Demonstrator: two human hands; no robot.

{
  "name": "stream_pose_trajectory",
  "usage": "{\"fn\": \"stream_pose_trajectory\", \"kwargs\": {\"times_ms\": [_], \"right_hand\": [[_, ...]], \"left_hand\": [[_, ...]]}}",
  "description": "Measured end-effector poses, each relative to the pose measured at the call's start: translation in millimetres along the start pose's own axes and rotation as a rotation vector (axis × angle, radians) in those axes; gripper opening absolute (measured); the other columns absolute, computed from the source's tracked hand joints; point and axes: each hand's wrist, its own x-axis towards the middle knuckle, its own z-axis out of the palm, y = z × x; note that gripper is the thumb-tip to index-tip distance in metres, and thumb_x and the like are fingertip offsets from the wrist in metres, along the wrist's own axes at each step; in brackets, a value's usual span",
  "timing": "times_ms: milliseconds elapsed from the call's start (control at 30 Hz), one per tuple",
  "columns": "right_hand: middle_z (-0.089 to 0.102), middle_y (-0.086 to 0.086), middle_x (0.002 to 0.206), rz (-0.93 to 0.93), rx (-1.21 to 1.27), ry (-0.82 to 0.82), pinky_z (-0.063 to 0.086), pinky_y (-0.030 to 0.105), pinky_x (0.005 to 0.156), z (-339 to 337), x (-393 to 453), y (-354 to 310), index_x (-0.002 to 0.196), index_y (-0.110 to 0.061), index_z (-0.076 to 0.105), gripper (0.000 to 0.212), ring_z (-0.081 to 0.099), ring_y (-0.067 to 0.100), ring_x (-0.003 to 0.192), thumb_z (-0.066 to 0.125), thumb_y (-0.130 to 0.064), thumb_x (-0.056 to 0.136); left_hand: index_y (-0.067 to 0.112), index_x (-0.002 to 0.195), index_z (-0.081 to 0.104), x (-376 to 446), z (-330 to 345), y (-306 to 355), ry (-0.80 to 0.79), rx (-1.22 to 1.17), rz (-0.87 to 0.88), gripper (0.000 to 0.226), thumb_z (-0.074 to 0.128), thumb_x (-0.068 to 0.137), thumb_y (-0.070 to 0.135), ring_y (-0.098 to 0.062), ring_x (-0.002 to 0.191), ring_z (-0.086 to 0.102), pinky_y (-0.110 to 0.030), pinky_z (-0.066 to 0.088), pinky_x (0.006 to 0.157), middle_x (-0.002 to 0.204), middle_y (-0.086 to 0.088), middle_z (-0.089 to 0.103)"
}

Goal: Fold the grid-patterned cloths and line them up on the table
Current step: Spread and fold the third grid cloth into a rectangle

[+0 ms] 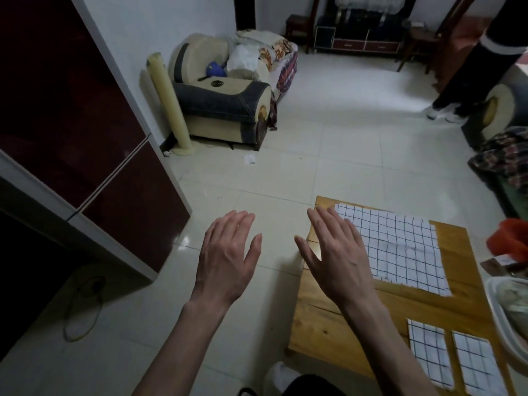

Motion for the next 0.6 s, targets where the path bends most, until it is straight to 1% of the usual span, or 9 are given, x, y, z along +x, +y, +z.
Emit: {"fn": "stream_pose_trajectory", "kwargs": {"times_ms": [167, 267, 433, 600], "right_hand": [[0.039, 0.005, 0.164, 0.032, -0.014, -0.013, 0.015, 0.036, 0.126, 20.6, 22.4, -15.9, 0.159, -0.019, 0.036, 0.064, 0.03, 0.021, 0.155, 0.037, -0.056, 0.107], [0.04, 0.005, 0.163, 0.059, -0.001, -0.015, 0.013, 0.035, 0.125, 33.1, 37.3, -22.8, 0.159, -0.018, 0.038, 0.065, 0.031, 0.021, 0.154, 0.04, -0.055, 0.105], [0.042, 0.004, 0.162, 0.11, 0.031, 0.011, 0.018, 0.038, 0.127, 62.1, 74.7, -21.8, 0.158, -0.018, 0.039, 0.062, 0.031, 0.02, 0.154, 0.045, -0.052, 0.106], [0.045, 0.004, 0.16, 0.203, 0.07, 0.058, 0.027, 0.043, 0.126, 87.7, 126.6, -5.8, 0.156, -0.017, 0.042, 0.062, 0.033, 0.018, 0.153, 0.037, -0.055, 0.108]], "left_hand": [[0.013, 0.145, 0.055, 21.6, 9.3, -31.5, -0.022, -0.016, 0.033, 0.049, 0.04, 0.107, 0.041, -0.022, 0.142, 0.047, -0.042, 0.033, 0.122, 0.146, -0.006, 0.058], [0.014, 0.146, 0.054, 38.8, 16.0, -46.4, -0.042, -0.024, 0.049, 0.05, 0.04, 0.107, 0.042, -0.021, 0.143, 0.046, -0.043, 0.033, 0.122, 0.147, -0.006, 0.057], [0.012, 0.144, 0.056, 90.6, 33.7, -67.5, -0.027, -0.031, 0.11, 0.047, 0.044, 0.106, 0.038, -0.023, 0.141, 0.049, -0.046, 0.037, 0.119, 0.145, -0.008, 0.059], [0.01, 0.143, 0.057, 161.4, 59.4, -77.4, -0.039, -0.061, 0.18, 0.046, 0.046, 0.106, 0.034, -0.023, 0.141, 0.048, -0.046, 0.038, 0.118, 0.146, -0.008, 0.058]]}}
